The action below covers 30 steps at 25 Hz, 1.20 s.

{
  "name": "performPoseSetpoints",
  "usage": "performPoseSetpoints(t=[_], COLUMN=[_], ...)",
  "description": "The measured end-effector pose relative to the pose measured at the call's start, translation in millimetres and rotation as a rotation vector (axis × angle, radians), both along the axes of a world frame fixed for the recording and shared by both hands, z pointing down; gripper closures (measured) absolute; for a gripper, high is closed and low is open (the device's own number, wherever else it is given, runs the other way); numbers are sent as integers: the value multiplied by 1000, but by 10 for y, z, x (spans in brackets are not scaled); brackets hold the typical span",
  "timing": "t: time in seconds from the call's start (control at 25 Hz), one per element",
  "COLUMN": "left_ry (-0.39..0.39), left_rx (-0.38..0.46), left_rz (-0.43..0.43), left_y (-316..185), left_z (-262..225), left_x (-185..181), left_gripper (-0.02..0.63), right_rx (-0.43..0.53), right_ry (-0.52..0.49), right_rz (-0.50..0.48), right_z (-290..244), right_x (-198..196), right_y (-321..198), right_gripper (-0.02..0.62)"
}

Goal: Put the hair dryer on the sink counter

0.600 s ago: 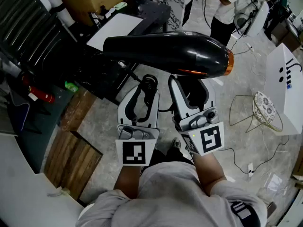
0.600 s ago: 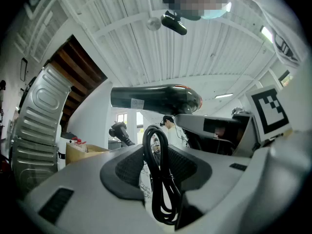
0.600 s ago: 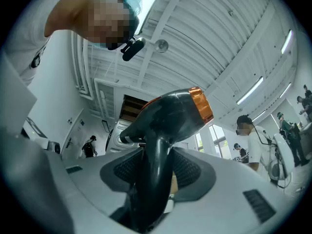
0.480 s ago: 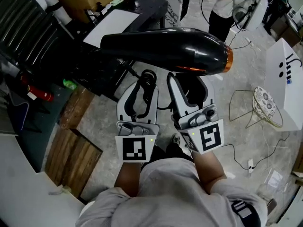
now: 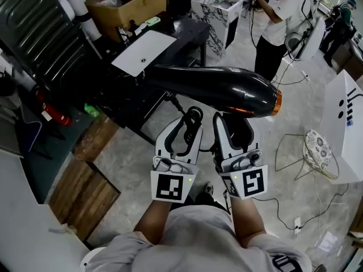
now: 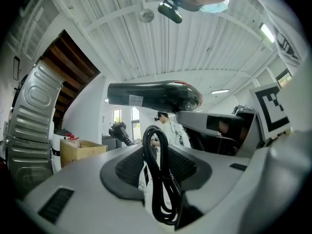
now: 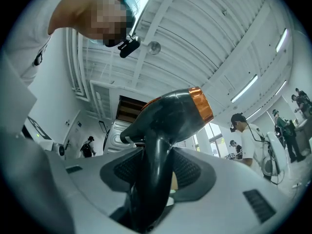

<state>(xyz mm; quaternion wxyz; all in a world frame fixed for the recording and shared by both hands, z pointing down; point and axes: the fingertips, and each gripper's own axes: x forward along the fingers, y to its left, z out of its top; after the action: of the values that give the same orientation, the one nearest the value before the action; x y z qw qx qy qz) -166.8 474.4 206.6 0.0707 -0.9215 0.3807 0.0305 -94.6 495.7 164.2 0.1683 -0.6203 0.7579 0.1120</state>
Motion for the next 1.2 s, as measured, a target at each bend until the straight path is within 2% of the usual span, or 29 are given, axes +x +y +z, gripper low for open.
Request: performPoseSetpoints(t=[0.4, 0.76, 1.2], left_ry=[-20, -49, -73], left_rx=[12, 1, -17], left_rz=[-23, -62, -98], left_y=[136, 218, 80], left_z=[12, 108, 206], left_x=[421, 618, 582], left_gripper=[443, 443, 443], right_rx=[0, -5, -29], right_ry=[0, -24, -59], right_rz=[-13, -38, -51], right_z=[17, 136, 246], right_x=[423, 660, 696], right_y=[116, 133, -25], right_gripper=[397, 399, 399])
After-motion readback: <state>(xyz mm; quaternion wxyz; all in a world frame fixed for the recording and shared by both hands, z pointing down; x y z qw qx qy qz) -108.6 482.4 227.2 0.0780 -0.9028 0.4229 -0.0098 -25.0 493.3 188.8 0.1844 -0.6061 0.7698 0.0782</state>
